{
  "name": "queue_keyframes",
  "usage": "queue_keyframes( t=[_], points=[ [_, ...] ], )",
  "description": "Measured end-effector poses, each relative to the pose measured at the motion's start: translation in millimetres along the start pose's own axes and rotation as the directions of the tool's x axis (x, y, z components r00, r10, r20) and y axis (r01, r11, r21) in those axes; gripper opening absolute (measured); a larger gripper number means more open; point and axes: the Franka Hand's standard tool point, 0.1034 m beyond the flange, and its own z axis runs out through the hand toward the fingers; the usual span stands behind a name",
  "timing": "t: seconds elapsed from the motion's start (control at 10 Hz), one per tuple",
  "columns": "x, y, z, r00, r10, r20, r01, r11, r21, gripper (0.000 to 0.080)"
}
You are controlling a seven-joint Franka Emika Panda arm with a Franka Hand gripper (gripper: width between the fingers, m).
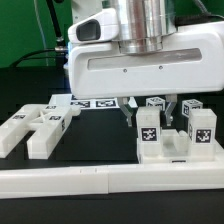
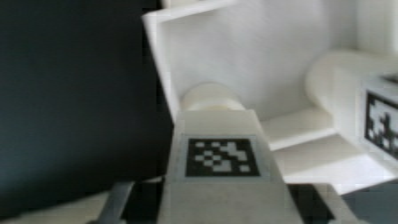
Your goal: Assemble chair
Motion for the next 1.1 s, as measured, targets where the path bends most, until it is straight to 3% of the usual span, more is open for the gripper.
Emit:
queue_keyframes(
  t=[0.4,0.7,0.8,0.9,1.0,1.1],
  points=[
    [-2.6,-3.3,1.6,0.931,0.364,0.002,-0.364,0.931,-0.001,0.0290],
    [-3.8,-4.9,2.0,0.862,0.506,0.004,-0.506,0.862,-0.002,0.0290],
    [-3.9,-5.1,2.0,0.854,0.520,0.004,-0.520,0.854,-0.001,0.0357],
    [-3.9,-5.3,1.7,0.874,0.486,0.004,-0.486,0.874,-0.001,0.0357],
    [-3.7,-5.9,0.8,0.896,0.445,0.003,-0.445,0.896,0.001,0.0541],
    [-3.6,-6.0,0.3,0.906,0.423,0.004,-0.423,0.906,0.000,0.0541]
  ],
)
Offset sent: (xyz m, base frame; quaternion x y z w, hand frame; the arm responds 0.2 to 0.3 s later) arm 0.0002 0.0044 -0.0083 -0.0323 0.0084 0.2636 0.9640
